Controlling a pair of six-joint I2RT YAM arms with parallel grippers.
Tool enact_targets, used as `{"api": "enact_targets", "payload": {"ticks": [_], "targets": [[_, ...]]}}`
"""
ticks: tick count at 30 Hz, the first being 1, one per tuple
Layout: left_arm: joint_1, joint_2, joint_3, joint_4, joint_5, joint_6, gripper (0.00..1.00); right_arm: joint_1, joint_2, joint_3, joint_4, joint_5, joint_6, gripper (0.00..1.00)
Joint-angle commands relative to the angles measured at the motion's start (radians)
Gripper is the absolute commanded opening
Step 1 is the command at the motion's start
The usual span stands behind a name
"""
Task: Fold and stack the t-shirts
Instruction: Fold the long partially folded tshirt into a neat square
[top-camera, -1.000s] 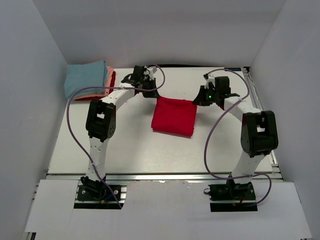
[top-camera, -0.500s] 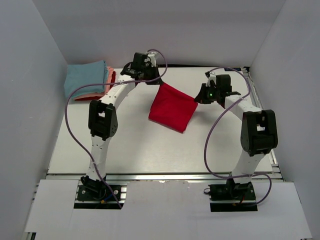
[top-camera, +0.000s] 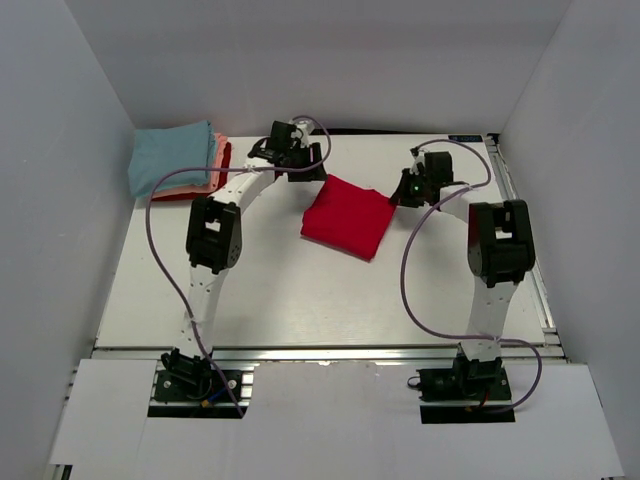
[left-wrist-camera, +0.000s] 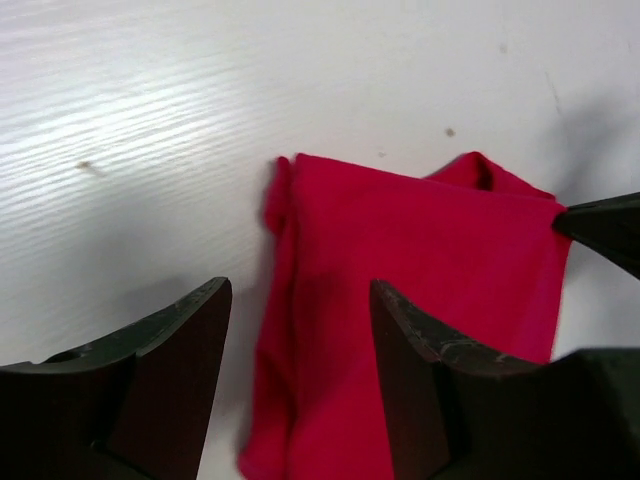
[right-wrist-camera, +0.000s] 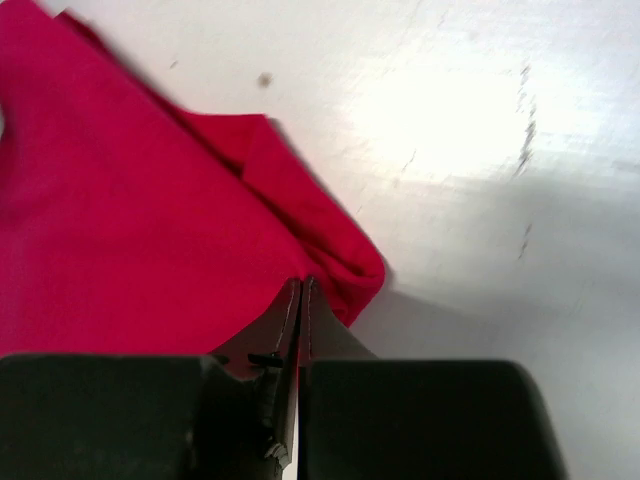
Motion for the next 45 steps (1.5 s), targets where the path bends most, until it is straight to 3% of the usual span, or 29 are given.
{"api": "enact_targets", "payload": {"ticks": [1, 5, 6, 7, 8, 9, 11, 15, 18, 21, 25, 27, 30, 32, 45], "targets": [[0.047, -0.173, -0.114, 0.084, -0.1, -0.01, 0.68, -0.009, 0.045, 0.1, 0.071, 0.073, 0.03, 0.0], [0.067, -0.233, -0.173, 0.056, -0.103, 0.019, 0.67, -0.008, 0.125, 0.222, 0.025, 0.11, 0.013, 0.25], [0.067, -0.235, -0.177, 0.037, -0.095, 0.028, 0.66, -0.009, 0.134, 0.284, -0.025, 0.131, 0.007, 0.34], [0.067, -0.238, -0.201, 0.022, -0.089, 0.036, 0.65, -0.009, 0.134, 0.313, -0.037, 0.163, 0.002, 0.5], [0.067, -0.244, -0.227, 0.028, -0.073, 0.035, 0.65, -0.011, 0.131, 0.313, -0.037, 0.177, -0.002, 0.5], [0.067, -0.25, -0.251, 0.029, -0.059, 0.035, 0.65, -0.009, 0.125, 0.345, -0.064, 0.2, -0.008, 0.63], [0.067, -0.282, -0.355, 0.083, -0.031, 0.013, 0.64, -0.011, 0.086, 0.359, -0.092, 0.216, -0.018, 0.72], [0.067, -0.319, -0.459, 0.135, 0.039, -0.027, 0.64, -0.011, 0.004, 0.341, -0.217, 0.183, 0.016, 0.71], [0.064, -0.307, -0.499, 0.15, 0.095, -0.069, 0.64, -0.009, -0.074, 0.194, -0.293, 0.114, 0.063, 0.68], [0.061, -0.308, -0.546, 0.164, 0.102, -0.091, 0.64, -0.009, -0.18, 0.05, -0.252, 0.091, 0.099, 0.69], [0.061, -0.331, -0.621, 0.32, 0.124, -0.169, 0.68, -0.011, -0.269, -0.13, -0.202, 0.073, 0.11, 0.7], [0.058, -0.331, -0.632, 0.351, 0.129, -0.192, 0.69, -0.011, -0.278, -0.154, -0.204, 0.067, 0.116, 0.71], [0.056, -0.319, -0.629, 0.338, 0.133, -0.192, 0.55, -0.011, -0.289, -0.184, -0.196, 0.048, 0.122, 0.65], [0.053, -0.319, -0.638, 0.338, 0.133, -0.195, 0.55, -0.011, -0.295, -0.199, -0.184, 0.007, 0.128, 0.58], [-0.019, -0.417, -0.836, 0.43, 0.145, -0.294, 0.52, -0.006, -0.307, -0.311, -0.113, -0.085, 0.183, 0.6]]}}
